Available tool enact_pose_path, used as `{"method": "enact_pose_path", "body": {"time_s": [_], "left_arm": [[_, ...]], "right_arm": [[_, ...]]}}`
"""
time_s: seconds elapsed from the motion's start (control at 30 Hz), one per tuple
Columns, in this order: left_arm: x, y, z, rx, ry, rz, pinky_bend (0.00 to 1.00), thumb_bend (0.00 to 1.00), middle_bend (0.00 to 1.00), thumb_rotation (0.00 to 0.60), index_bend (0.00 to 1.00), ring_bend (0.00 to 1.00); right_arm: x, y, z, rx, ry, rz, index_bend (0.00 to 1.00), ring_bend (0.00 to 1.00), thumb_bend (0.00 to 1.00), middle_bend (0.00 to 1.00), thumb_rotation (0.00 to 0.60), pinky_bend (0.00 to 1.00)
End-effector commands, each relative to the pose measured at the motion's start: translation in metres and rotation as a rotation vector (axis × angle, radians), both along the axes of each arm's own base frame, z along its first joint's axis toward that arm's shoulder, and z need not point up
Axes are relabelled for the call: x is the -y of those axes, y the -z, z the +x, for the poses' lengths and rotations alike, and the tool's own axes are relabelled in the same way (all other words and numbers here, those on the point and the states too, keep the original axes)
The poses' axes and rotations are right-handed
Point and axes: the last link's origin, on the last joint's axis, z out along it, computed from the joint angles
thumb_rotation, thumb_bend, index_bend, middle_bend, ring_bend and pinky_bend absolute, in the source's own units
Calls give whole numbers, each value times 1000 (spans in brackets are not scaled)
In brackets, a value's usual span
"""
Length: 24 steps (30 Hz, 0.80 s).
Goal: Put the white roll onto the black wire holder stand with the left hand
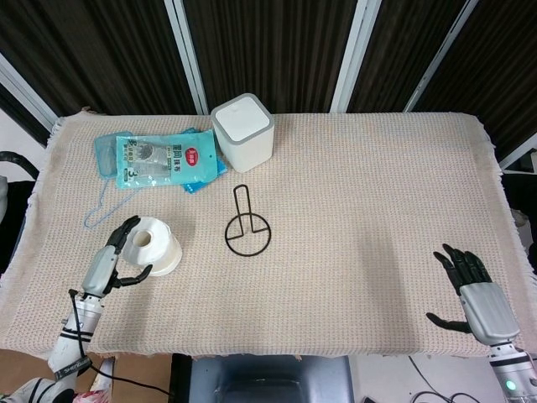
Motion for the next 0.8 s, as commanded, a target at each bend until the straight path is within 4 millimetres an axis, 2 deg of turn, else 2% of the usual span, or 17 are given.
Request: {"method": "enact_pose_path", "body": {"time_s": [0.03,0.37,0.63,0.73,0.8], "left_arm": [[-2,7,0,-6,-9,-12,0,320,0,600,0,0],[-9,11,-4,-83,-7,40,0,320,0,600,0,0],[-12,16,-7,-65,-29,23,3,317,0,600,0,0],[-13,18,-8,-54,-36,-5,43,315,0,600,0,0],[-13,19,-7,-46,-37,-18,106,312,0,600,0,0]], "right_arm": [[0,0,0,4,-1,9,0,0,129,0,600,0],[-2,0,1,17,-2,33,0,0,129,0,600,0],[-2,0,1,20,-4,37,0,0,129,0,600,0],[-2,0,2,23,-5,36,0,0,128,0,600,0],[-2,0,2,24,-5,35,0,0,128,0,600,0]]}}
